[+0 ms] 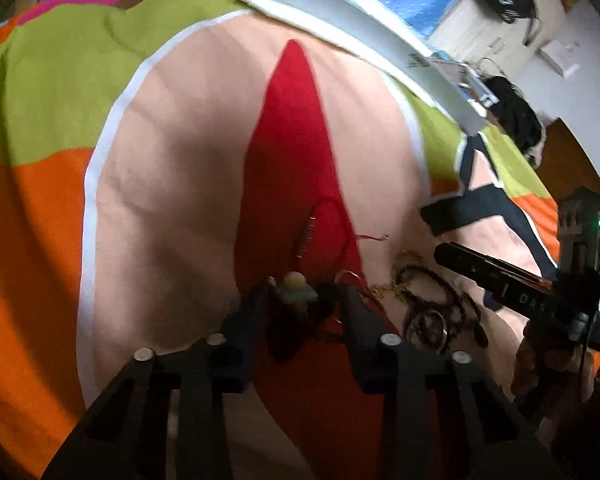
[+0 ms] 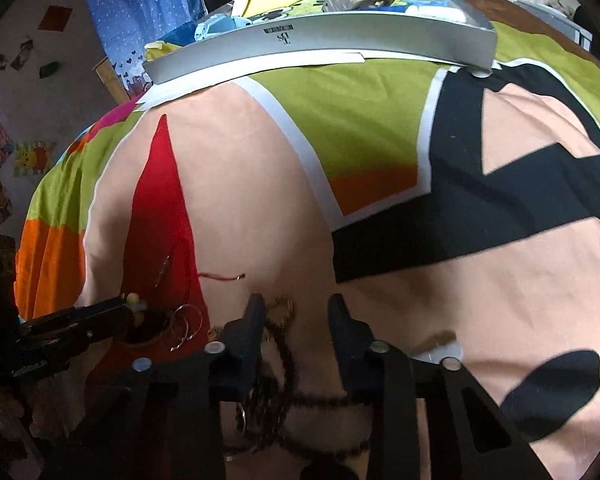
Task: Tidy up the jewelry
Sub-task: 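Grasp the yellow-bead pendant with the left tool while the right tool grasps the gold chain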
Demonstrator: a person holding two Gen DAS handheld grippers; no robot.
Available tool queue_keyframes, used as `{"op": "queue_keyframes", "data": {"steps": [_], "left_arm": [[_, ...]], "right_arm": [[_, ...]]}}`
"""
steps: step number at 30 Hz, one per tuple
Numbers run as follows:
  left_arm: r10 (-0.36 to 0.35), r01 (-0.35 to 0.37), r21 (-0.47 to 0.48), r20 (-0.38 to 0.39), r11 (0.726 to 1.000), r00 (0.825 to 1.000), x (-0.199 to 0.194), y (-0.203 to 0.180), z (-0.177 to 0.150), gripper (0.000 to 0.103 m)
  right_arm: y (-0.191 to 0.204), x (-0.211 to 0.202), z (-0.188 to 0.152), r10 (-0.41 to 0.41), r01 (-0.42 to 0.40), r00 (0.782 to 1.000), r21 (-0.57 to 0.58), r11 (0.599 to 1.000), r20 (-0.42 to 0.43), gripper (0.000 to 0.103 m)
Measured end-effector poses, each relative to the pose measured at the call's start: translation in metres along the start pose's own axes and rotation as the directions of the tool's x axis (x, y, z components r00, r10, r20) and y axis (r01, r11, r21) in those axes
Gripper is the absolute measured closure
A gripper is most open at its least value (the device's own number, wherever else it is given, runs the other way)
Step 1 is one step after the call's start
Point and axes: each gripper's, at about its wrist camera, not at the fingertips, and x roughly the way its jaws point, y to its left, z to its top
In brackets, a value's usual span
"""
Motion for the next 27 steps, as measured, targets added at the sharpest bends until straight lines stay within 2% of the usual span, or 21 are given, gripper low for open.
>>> {"op": "queue_keyframes", "data": {"steps": [3,6,11,21,24,25,27], "left_arm": [[-0.010,0.010,-0.023,-0.009,1.000,1.000,-0.002,0.006,0.000,0.079],[-0.009,0.009,-0.019,-0.018,1.000,1.000,-0.003,0.007,0.001,0.082],[0.005,-0.005,-0.003,-0.026,1.000,1.000,-0.002,0.008,0.000,0.082],[0.041,-0.038,0.058,-0.039,0.998,0.998,0.004,-0.004,-0.002,0.082],[0.058,-0.056,0.077,-0.028,0.995,0.998,0.003,-0.008,-0.004,0.083],[0.063,-0.060,0.081,-0.024,0.995,0.998,0.003,-0.009,-0.005,0.083],[0.068,-0.066,0.086,-0.017,0.994,0.998,0.003,-0.011,-0.006,0.083]], "right_arm": [[0.001,0.007,0.003,0.005,-0.006,1.000,-0.013,1.000,-0.016,0.077],[0.008,0.012,0.002,-0.035,0.034,0.999,-0.067,0.997,-0.026,0.078],[0.024,0.020,-0.005,-0.142,0.133,0.989,-0.200,0.971,-0.034,0.081],[0.038,0.028,-0.019,-0.225,0.194,0.973,-0.341,0.920,-0.054,0.081],[0.040,0.028,-0.020,-0.221,0.190,0.974,-0.345,0.919,-0.053,0.086],[0.038,0.026,-0.019,-0.221,0.192,0.974,-0.340,0.921,-0.048,0.093],[0.036,0.024,-0.018,-0.215,0.190,0.976,-0.331,0.924,-0.041,0.095]]}}
